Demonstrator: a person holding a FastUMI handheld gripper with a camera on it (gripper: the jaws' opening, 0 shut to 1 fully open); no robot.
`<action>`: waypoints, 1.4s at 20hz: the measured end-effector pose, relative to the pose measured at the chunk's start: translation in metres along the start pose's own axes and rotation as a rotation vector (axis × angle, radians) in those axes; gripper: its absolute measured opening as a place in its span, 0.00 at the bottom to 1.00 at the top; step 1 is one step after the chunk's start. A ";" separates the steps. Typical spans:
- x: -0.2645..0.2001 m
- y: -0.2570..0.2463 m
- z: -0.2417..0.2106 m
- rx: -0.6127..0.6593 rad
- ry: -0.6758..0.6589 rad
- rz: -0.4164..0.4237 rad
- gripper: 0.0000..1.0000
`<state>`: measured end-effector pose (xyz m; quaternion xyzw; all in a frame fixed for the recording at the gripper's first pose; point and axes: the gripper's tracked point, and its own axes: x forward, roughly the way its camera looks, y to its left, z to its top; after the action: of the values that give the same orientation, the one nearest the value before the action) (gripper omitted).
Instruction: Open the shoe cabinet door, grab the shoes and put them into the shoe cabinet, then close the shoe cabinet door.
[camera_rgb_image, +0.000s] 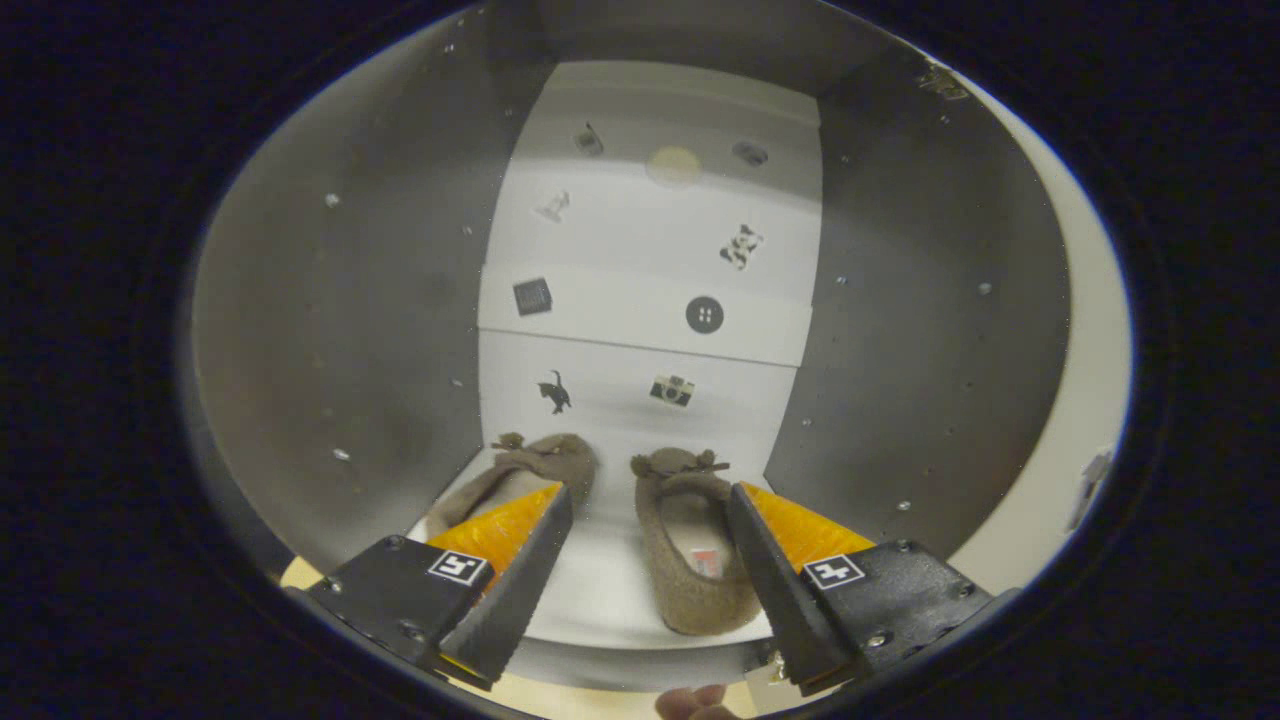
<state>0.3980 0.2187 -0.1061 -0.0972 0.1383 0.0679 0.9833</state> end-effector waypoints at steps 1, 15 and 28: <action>-0.018 0.000 0.010 -0.005 -0.026 0.002 1.00; -0.308 -0.009 0.108 -0.032 -0.263 0.138 1.00; -0.473 -0.085 0.104 0.049 -0.356 0.176 1.00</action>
<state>-0.0117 0.1073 0.1416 -0.0471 -0.0279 0.1663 0.9846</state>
